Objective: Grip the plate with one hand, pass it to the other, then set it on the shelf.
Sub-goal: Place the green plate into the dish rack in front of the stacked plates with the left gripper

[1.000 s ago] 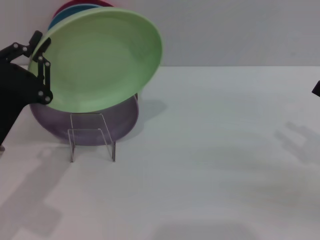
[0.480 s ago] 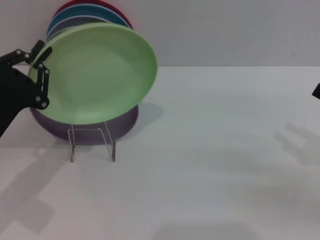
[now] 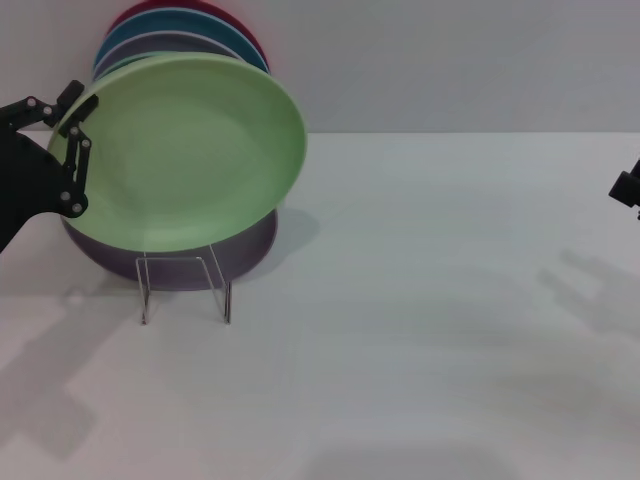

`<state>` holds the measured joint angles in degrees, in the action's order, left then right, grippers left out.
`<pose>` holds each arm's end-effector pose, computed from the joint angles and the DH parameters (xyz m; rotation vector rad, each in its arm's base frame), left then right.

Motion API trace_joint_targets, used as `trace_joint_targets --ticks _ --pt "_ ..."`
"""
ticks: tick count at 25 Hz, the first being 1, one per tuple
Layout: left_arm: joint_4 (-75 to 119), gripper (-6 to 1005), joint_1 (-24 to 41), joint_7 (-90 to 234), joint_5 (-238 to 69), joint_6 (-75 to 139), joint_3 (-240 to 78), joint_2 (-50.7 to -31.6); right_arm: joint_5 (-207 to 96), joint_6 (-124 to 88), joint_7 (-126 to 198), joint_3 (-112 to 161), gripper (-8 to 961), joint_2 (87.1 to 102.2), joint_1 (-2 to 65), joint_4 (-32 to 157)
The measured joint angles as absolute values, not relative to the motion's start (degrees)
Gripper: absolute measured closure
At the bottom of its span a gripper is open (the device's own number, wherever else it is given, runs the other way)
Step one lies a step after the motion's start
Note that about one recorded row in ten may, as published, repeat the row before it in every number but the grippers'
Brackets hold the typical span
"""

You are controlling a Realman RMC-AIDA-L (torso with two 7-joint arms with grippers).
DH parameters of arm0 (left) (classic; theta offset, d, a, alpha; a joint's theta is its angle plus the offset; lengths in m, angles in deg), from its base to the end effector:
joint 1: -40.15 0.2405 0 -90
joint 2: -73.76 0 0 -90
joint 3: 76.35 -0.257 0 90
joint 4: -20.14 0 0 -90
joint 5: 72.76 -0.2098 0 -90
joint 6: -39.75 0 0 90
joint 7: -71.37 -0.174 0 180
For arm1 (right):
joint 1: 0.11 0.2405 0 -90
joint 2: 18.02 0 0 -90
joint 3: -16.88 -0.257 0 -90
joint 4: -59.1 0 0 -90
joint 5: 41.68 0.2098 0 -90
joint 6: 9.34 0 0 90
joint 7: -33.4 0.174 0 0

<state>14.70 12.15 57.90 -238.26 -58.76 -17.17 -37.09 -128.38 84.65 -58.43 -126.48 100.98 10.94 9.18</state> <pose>-0.2481 0.3352 0.0363 -1.7178 0.5333 -0.7505 0.2896 0.2941 0.0781 -2.1748 0.7748 1.1210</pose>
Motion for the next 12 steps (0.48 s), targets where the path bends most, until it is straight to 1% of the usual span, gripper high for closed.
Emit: trace_joint_targets --ticks 12 --pt "17.1 936 10.8 58.1 -238.3 -58.6 -19.2 -36.41 -128.4 85.1 -58.5 -125.3 343 100.98 11.1 9.2"
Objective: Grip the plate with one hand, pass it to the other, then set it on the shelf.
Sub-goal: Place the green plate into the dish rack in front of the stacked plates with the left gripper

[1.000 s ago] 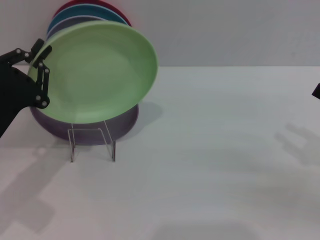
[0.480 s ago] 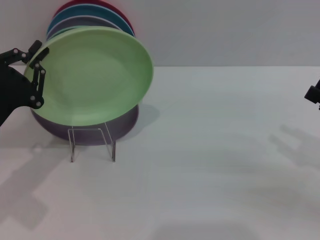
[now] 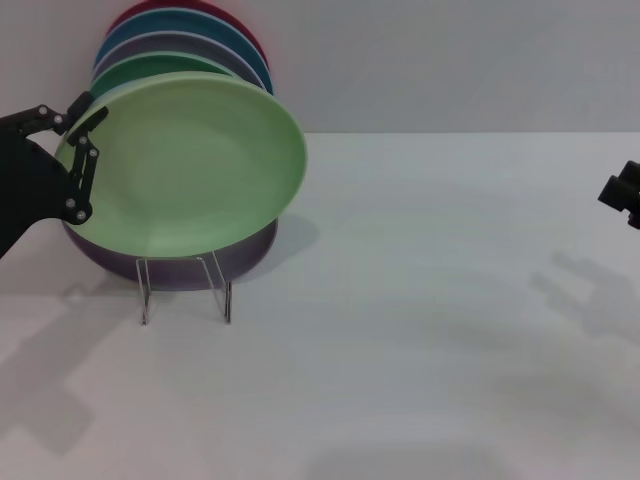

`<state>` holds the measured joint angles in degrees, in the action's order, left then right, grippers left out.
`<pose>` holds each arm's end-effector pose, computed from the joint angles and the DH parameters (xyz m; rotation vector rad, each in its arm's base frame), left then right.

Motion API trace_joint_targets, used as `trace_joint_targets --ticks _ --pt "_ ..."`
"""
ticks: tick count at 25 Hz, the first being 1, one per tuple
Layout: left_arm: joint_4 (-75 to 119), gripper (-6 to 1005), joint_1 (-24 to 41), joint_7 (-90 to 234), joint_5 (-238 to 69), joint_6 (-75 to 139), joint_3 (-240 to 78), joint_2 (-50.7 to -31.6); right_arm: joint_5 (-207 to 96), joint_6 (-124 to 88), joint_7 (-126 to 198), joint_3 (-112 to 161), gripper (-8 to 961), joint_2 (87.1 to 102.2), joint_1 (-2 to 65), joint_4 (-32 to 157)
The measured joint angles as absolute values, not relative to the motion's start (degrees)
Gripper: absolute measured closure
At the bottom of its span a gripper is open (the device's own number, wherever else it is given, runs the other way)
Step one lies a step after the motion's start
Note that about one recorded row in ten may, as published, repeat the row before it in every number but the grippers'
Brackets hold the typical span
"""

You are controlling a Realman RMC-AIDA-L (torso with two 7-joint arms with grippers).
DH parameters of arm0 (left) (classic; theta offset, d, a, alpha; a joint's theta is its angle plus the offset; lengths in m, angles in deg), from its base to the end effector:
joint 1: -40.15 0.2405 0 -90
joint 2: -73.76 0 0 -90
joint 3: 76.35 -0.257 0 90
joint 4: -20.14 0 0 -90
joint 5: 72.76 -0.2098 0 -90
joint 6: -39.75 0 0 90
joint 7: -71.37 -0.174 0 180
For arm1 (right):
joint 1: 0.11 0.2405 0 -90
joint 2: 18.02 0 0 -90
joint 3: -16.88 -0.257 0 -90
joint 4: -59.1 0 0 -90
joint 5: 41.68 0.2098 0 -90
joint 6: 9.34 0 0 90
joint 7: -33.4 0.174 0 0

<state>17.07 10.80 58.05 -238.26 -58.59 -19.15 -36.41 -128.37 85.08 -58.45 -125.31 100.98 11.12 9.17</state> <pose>-0.2519 0.3384 0.0358 -1.7642 0.5602 -0.7179 0.2854 0.2941 0.0738 -2.2047 0.7690 1.1254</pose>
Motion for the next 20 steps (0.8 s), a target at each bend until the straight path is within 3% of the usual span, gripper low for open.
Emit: trace_joint_targets --ticks 8,11,20 --pt "17.1 923 10.8 57.9 -238.3 -58.3 -19.2 -36.43 -128.4 85.2 -58.4 -125.1 331 100.98 11.2 9.2" --pt "17.2 918 11.1 53.7 -238.3 -55.1 -19.2 -38.03 -128.4 85.2 -58.4 -125.1 327 100.98 11.2 9.1" --pt "17.3 904 11.3 50.2 -238.3 -51.4 -18.6 -39.79 -128.4 85.7 -58.1 -125.1 314 100.99 11.3 8.8"
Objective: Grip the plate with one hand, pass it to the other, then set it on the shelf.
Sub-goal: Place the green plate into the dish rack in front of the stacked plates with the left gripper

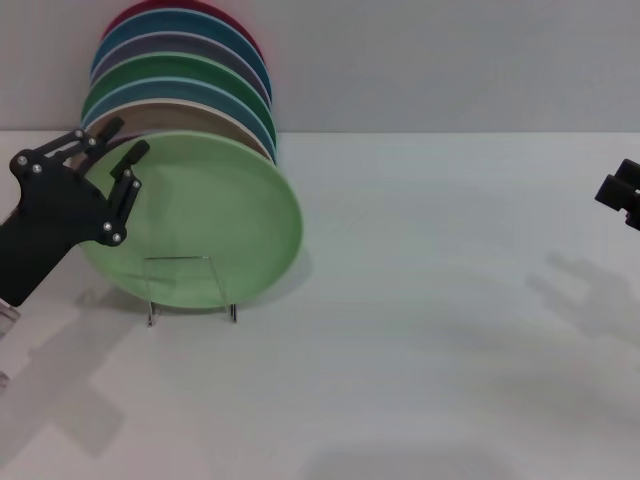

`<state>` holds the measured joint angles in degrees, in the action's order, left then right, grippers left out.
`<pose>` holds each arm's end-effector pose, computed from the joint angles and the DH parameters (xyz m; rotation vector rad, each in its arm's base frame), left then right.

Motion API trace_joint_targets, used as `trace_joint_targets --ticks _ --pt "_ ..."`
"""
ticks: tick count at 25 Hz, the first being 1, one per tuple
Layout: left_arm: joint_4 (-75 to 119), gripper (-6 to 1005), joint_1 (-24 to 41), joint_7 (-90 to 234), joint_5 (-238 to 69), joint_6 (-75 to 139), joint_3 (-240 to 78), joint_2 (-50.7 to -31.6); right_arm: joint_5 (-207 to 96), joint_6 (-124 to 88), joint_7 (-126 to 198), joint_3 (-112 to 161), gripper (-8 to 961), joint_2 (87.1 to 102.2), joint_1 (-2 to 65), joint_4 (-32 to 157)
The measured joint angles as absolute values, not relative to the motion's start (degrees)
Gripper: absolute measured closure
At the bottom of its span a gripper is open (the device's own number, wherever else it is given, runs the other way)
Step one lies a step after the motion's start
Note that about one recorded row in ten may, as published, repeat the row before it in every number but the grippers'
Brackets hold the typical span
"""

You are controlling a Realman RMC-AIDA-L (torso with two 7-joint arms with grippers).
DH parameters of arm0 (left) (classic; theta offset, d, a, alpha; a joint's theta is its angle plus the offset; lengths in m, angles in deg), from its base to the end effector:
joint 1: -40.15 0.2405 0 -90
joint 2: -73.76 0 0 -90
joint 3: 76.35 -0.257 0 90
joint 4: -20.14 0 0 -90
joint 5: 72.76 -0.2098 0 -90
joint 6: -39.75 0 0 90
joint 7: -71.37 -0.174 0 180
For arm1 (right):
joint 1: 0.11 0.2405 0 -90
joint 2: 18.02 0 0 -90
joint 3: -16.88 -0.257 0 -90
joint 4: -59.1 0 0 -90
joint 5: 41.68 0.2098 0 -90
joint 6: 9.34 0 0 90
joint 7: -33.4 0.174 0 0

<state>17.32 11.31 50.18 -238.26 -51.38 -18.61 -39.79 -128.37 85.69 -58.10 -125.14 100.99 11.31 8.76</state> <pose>-0.2608 0.3424 0.0053 -1.7758 0.5544 -0.5483 0.2820 0.2941 0.0739 -2.2193 0.7602 1.1331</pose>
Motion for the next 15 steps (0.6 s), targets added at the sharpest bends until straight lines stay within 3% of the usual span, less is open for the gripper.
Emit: trace_joint_targets --ticks 6,15 --pt "17.3 768 11.6 48.6 -238.0 -50.9 -18.1 -40.3 -128.3 85.7 -58.1 -125.1 306 100.97 11.3 8.7" --pt "17.3 490 13.1 40.8 -237.9 -48.2 -15.6 -43.11 -128.3 85.7 -58.0 -125.1 293 100.89 11.3 8.7"
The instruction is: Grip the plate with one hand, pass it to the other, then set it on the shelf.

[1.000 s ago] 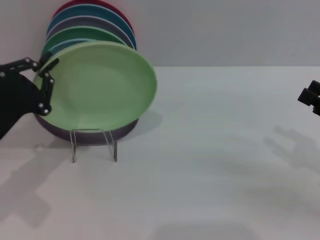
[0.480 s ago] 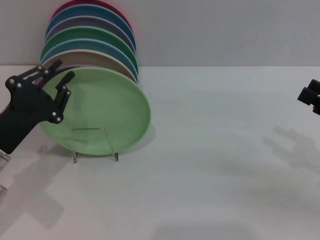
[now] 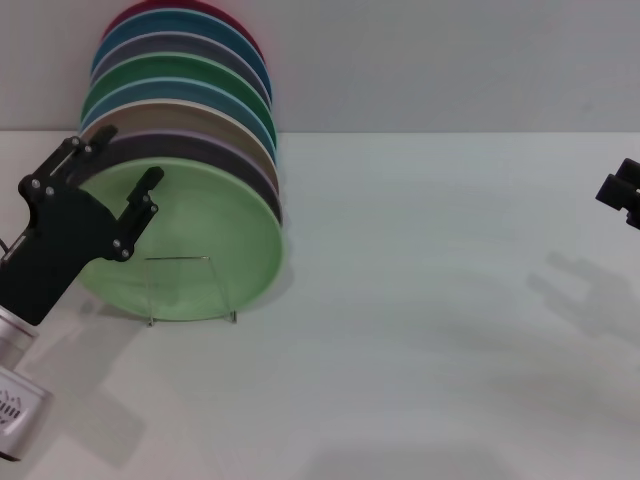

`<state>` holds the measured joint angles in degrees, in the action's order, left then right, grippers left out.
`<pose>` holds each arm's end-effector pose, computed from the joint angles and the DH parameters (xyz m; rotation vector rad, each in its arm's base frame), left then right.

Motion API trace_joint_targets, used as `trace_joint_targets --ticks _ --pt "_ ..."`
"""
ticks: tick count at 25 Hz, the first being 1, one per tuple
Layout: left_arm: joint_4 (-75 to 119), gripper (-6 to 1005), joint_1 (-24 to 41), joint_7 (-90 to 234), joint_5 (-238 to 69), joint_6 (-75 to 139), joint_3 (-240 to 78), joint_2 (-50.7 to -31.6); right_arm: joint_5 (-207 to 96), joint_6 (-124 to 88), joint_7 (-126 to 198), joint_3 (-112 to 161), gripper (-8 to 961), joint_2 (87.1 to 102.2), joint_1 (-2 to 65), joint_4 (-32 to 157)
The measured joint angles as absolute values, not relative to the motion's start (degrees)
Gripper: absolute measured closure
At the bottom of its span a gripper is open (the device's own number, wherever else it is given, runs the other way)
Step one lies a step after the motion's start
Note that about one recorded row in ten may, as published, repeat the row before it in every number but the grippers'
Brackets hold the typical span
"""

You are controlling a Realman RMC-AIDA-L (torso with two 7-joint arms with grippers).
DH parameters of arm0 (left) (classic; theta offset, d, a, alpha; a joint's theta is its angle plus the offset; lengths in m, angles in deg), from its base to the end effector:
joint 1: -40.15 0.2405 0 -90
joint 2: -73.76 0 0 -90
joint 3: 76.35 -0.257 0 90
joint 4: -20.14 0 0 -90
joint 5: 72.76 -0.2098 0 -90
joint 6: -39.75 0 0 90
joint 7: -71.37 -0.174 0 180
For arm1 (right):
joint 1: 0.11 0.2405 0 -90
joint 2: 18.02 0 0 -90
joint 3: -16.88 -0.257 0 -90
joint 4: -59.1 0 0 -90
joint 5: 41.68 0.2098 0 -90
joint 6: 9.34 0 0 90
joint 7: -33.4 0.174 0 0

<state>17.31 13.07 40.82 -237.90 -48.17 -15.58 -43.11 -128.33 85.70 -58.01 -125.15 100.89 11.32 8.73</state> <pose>-0.2687 0.3368 -0.0125 -1.7166 0.5638 -0.4022 0.2821 0.2943 0.0747 -2.2192 0.7599 1.1324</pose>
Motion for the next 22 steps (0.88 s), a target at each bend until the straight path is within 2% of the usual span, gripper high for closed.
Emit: trace_joint_targets --ticks 4,10,22 --pt "17.0 438 14.5 39.4 -237.9 -48.1 -14.9 -43.67 -128.3 85.7 -58.0 -125.1 288 100.89 11.3 8.7" --pt "16.5 438 16.8 38.6 -238.0 -48.8 -14.8 -44.02 -128.3 85.7 -59.8 -125.3 279 100.93 10.9 8.7" --pt "11.1 438 30.0 38.7 -237.9 -55.6 -11.1 -44.86 -117.5 86.1 -71.0 -125.3 262 101.71 8.7 13.3"
